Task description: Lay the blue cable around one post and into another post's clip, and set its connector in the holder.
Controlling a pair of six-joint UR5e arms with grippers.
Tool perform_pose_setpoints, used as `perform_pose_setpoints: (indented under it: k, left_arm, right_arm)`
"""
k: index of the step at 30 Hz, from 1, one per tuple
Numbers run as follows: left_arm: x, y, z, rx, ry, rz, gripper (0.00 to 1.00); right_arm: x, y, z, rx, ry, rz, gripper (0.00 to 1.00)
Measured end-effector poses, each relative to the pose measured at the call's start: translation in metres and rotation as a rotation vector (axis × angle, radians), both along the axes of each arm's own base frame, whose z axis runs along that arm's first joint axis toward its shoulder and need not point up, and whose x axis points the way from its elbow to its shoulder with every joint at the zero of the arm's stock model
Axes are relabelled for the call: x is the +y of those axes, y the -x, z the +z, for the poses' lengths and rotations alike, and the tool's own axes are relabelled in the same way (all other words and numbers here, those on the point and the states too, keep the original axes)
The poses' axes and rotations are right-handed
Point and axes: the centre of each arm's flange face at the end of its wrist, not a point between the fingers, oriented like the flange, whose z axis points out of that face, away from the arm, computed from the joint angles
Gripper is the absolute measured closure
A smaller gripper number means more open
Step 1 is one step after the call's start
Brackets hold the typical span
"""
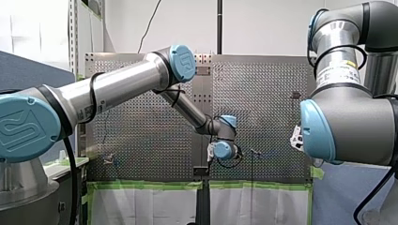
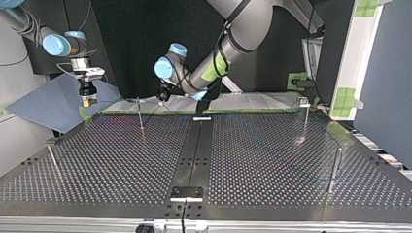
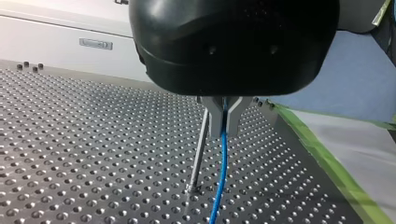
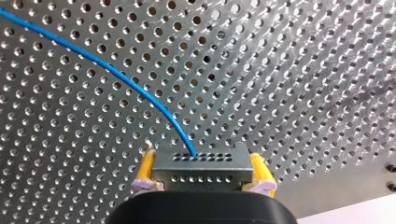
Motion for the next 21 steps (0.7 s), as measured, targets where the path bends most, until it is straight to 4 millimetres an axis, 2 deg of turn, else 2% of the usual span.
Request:
perform_pose_setpoints:
  k: [14,21]
  left_arm:
    - [0.006,-0.011,0.002,0.003,0.012,0.009,0.92]
    - [0.005,-0.014,-0.016,0.030,-0.009,0.012,0.92]
  right_arm:
    - [-0.007,0.000,0.005,-0.021,0.013,-0.007,1.00]
    - [-0.008,0.001,0.004,-0.023,0.015,-0.013,1.00]
